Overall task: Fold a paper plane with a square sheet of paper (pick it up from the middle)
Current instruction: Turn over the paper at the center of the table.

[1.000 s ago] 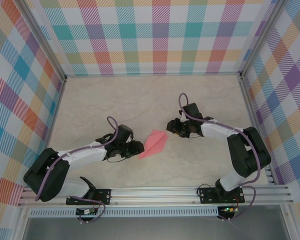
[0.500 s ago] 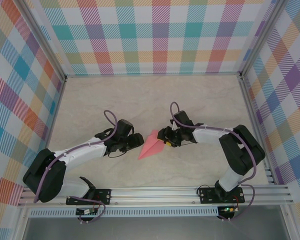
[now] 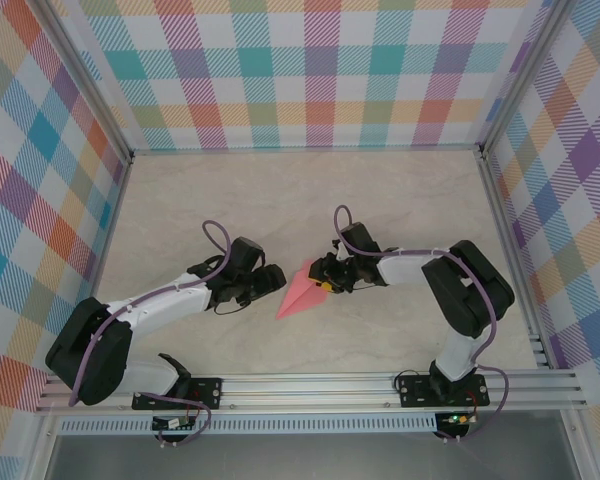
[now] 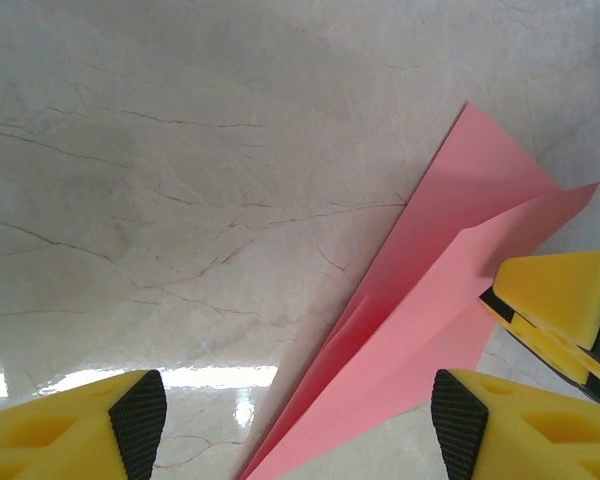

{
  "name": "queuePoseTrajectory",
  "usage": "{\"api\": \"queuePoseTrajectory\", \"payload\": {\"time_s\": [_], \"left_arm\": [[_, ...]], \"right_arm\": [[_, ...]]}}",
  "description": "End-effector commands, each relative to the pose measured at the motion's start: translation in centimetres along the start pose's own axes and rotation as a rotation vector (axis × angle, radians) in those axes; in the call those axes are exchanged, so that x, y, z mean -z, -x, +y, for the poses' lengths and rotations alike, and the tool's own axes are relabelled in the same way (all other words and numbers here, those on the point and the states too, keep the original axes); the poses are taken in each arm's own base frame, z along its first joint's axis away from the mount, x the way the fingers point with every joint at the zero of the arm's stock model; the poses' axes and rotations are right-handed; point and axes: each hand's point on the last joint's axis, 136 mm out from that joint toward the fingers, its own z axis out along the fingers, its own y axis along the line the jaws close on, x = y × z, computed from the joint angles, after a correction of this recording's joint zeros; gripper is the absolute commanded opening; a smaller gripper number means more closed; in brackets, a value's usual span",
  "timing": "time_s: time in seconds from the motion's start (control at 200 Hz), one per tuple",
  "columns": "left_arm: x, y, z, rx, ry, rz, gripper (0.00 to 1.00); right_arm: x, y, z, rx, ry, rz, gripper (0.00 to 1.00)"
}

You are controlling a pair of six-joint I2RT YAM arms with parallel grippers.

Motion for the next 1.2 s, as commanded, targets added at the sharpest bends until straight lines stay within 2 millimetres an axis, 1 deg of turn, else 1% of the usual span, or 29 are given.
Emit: {"api": "queuePoseTrajectory", "payload": {"time_s": [0.0,0.07,0.235,0.3,0.39,0.435,0.5,0.62,0.775,0.905,0.96,1.055,1.085,1.195], "left_arm": [[0.0,0.5,-0.1,0.039,-0.026,0.002,0.74],[0.0,0.5,-0.2,0.049,-0.056,0.011,0.75],[0.7,1.0,-0.6,0.096,-0.146,0.026,0.79],[1.4,1.2,-0.8,0.087,-0.182,0.016,0.81],[2.5,1.4,-1.4,0.083,-0.253,0.017,0.86],[3.1,1.4,-1.7,0.1,-0.299,0.03,0.93],[3.9,1.6,-2.5,0.128,-0.381,0.049,0.99],[5.1,1.9,-3.8,0.13,-0.466,0.064,1.0],[6.9,2.1,-6.6,0.086,-0.615,0.085,1.0],[7.9,2.5,-8.4,0.087,-0.723,0.086,0.99],[8.4,2.7,-9.0,0.085,-0.765,0.079,0.95],[9.0,3.1,-9.5,0.081,-0.796,0.062,0.87],[9.2,3.1,-9.7,0.079,-0.807,0.057,0.83],[9.3,3.3,-9.9,0.09,-0.822,0.055,0.75]], "right_arm": [[-0.6,0.5,2.8,0.041,0.125,0.003,0.36],[-0.9,0.7,3.2,0.053,0.146,-0.008,0.33],[-0.6,1.2,4.6,0.086,0.201,-0.03,0.13],[0.0,1.3,5.5,0.111,0.22,-0.035,0.08],[1.3,1.2,7.4,0.158,0.272,-0.028,0.07],[2.1,1.0,8.7,0.185,0.313,-0.011,0.07],[3.5,0.9,10.3,0.209,0.365,0.015,0.07],[5.9,1.1,12.5,0.23,0.434,0.043,0.08],[7.9,1.8,14.6,0.215,0.509,0.069,0.09],[8.4,1.9,15.6,0.219,0.535,0.086,0.09],[8.5,1.8,15.8,0.217,0.551,0.101,0.09],[8.4,1.6,16.1,0.209,0.574,0.129,0.1],[8.4,1.6,16.1,0.207,0.578,0.135,0.1],[8.3,1.3,15.9,0.198,0.586,0.155,0.11]]}}
